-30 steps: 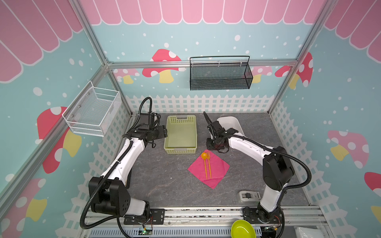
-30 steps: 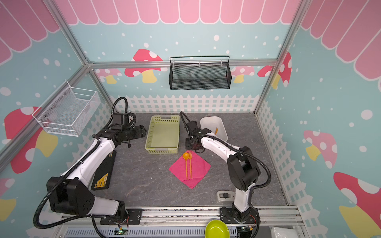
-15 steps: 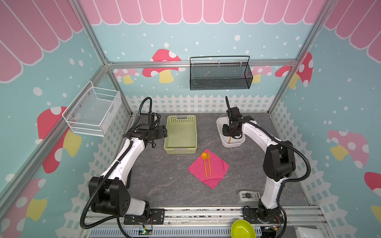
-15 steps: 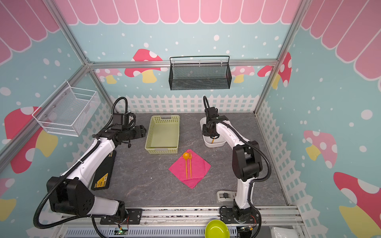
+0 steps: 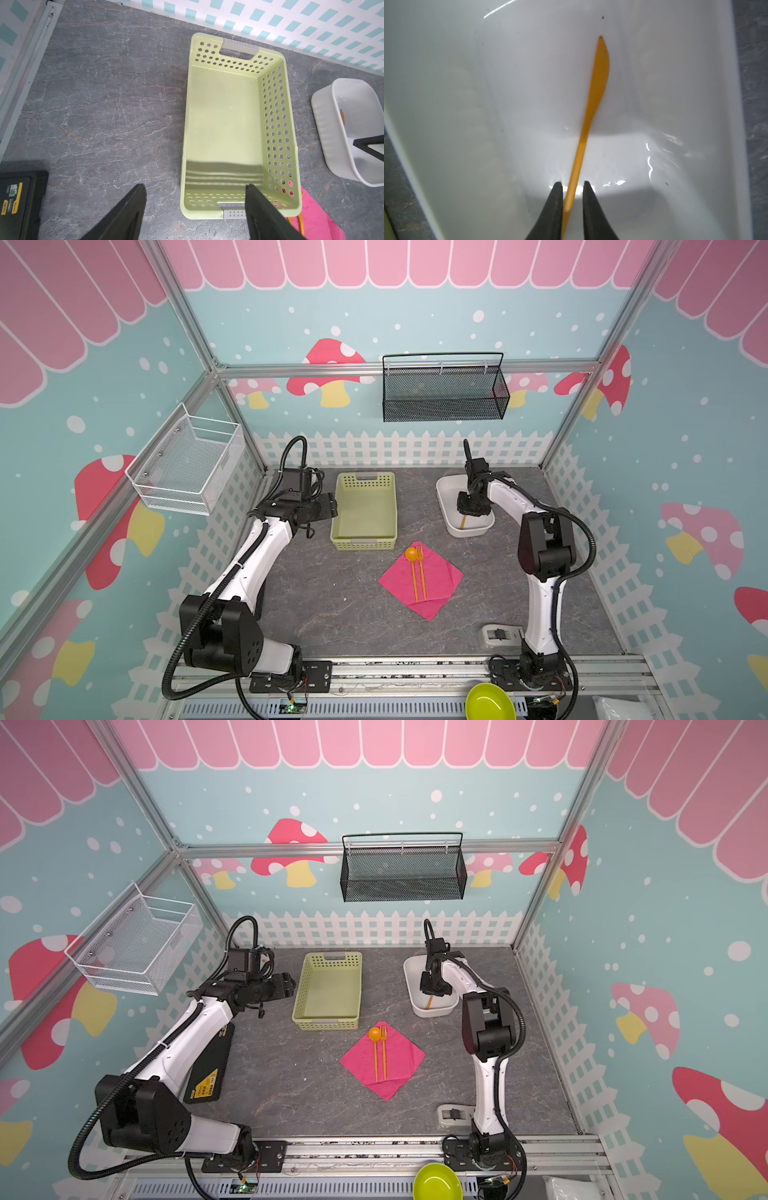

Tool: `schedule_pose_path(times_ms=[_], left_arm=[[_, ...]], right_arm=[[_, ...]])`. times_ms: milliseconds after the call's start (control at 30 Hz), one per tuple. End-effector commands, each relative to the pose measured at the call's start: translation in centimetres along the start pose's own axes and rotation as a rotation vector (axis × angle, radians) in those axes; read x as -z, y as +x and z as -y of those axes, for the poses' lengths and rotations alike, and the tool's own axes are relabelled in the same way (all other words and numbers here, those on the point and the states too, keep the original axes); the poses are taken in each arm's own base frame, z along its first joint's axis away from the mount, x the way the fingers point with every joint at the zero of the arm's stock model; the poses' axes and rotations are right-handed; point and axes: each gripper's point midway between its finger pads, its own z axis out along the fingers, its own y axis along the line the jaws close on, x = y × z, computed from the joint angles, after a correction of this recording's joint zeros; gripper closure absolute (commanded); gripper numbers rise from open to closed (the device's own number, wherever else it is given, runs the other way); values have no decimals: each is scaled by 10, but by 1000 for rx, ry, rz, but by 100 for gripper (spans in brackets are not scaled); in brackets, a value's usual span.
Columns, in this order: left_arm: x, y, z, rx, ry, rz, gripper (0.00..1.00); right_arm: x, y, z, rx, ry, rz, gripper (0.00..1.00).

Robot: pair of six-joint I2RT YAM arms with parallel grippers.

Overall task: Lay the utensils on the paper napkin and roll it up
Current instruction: 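Release the fork, raise the right gripper and move it over the white tub, then lower the right gripper and grasp the orange knife by its handle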

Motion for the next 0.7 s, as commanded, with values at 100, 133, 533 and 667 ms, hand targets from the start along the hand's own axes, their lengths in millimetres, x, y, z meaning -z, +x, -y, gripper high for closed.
schedule_pose_path(times_ms=[100, 133, 533, 667], left_arm=[[-4, 4, -4, 0, -12, -16, 23], [-4, 4, -5, 1, -12, -17, 23], [-5, 5, -4, 3, -7, -21, 23], [-4, 4, -3, 3, -5, -20, 23]], right_arm=[[-20, 2, 11, -28, 35, -44, 77], [-21, 1, 11, -28, 35, -45, 77], [-46, 19, 7, -34, 4, -129, 80], [-52, 25, 7, -34, 3, -153, 83]])
